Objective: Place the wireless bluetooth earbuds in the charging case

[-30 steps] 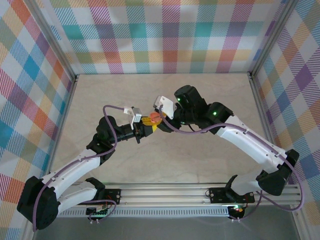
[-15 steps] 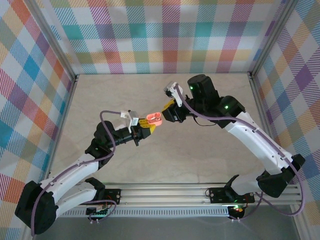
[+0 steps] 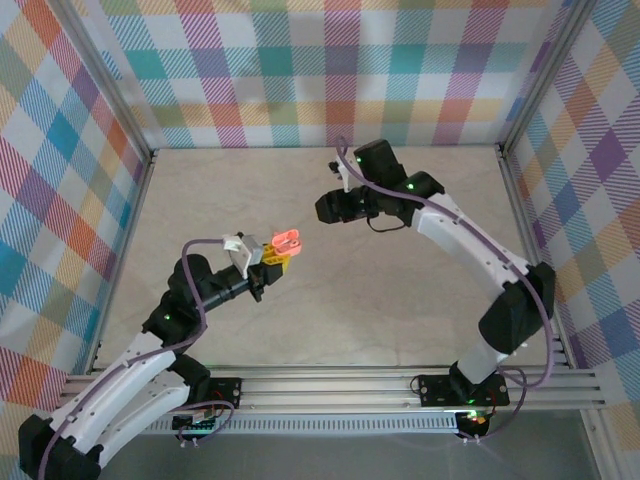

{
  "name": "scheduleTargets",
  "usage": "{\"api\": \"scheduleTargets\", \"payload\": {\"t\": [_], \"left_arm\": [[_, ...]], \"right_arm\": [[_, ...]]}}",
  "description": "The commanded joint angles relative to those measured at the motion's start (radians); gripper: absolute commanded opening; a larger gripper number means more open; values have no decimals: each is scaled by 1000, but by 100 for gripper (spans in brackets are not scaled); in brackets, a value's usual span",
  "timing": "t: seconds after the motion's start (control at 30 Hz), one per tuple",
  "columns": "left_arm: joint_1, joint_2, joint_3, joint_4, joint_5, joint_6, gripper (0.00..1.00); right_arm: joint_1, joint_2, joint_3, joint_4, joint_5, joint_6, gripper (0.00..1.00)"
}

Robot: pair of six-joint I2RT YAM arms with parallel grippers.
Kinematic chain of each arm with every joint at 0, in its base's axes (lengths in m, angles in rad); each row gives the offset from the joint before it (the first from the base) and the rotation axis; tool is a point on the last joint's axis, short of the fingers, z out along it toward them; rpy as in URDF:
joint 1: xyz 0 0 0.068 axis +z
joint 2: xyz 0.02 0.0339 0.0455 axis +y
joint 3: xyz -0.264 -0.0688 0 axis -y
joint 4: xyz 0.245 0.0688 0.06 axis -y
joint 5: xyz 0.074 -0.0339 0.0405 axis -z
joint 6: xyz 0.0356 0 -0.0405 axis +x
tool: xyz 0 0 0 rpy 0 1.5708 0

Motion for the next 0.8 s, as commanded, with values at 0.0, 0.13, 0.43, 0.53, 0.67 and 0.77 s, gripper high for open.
{"api": "scheduleTargets", "payload": {"t": [0.0, 0.13, 0.43, 0.53, 0.67, 0.77], "left_arm": [[-5, -56, -4, -54, -63, 22, 0], [-5, -113, -11, -97, -83, 26, 0], [-5, -205, -29, -168, -87, 43, 0], [-5, -218, -31, -179, -80, 44, 0], [-5, -229, -26, -194, -61, 36, 0], [-5, -233, -27, -192, -45, 21, 0]], "right_arm": [[-4, 124, 123, -11, -56, 50, 48], [6, 370, 353, -161, -88, 60, 46], [103, 821, 917, -399, 153, 72, 45], [127, 895, 993, -368, 224, 100, 45], [142, 926, 953, -239, 260, 148, 46], [146, 951, 942, -181, 264, 178, 46]]}}
